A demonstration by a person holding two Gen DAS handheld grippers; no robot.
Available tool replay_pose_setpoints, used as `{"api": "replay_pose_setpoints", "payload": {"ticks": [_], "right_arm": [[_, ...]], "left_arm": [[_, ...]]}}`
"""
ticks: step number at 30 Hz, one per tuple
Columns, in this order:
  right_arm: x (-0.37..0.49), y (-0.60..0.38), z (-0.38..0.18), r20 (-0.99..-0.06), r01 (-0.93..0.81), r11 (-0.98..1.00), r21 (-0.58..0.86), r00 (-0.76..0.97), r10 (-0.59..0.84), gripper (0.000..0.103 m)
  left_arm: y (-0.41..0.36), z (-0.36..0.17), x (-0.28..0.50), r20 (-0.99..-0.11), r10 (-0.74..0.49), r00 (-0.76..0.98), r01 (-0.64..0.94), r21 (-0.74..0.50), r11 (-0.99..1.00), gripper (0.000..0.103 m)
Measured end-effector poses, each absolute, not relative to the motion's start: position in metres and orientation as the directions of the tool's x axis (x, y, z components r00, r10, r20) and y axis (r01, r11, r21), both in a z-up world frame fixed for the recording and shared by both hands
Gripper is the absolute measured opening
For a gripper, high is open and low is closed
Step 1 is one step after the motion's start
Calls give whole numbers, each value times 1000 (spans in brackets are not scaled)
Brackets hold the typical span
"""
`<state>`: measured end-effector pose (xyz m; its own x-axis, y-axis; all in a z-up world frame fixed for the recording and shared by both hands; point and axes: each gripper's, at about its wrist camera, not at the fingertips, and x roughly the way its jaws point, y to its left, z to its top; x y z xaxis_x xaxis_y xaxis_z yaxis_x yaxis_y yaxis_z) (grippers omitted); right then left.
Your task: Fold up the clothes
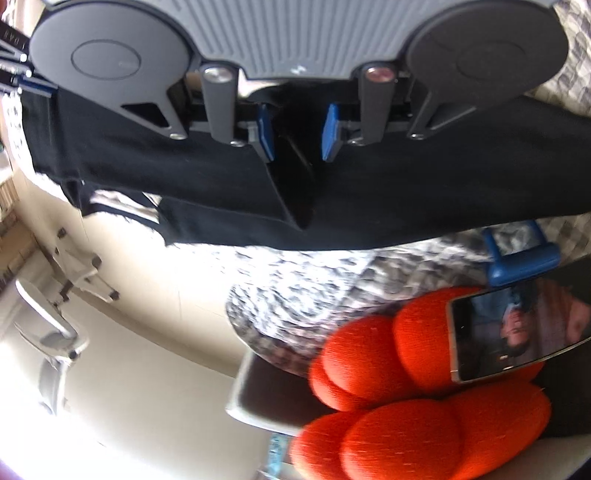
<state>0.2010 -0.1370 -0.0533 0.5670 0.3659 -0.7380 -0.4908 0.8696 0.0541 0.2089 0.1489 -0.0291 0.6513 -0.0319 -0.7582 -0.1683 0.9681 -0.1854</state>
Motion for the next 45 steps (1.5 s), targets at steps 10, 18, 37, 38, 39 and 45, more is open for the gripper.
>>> {"api": "replay_pose_setpoints", "payload": {"ticks": [10, 18, 37, 38, 39, 45], "right_arm": [[203, -142, -51, -725, -455, 889, 59, 592, 351, 22], [205, -147, -50, -721, -442, 894, 67, 598, 349, 24], [229, -212, -50, -728, -215, 965, 149, 636, 254, 26], [232, -217, -53, -734, -193, 970, 150, 635, 240, 27], [235, -221, -55, -739, -172, 974, 150, 634, 226, 28], [239, -226, -54, -730, -165, 971, 174, 640, 240, 28]], "left_arm": [[142, -40, 214, -797, -40, 602, -167, -174, 970, 39], [139, -36, 212, -785, -30, 619, -152, -157, 976, 39], [142, -42, 214, -804, -16, 595, -166, -142, 976, 40], [142, -42, 214, -804, -16, 595, -166, -142, 976, 40], [142, -42, 214, -804, -16, 595, -166, -143, 976, 40], [142, -42, 216, -804, -15, 594, -170, -144, 975, 40]]}}
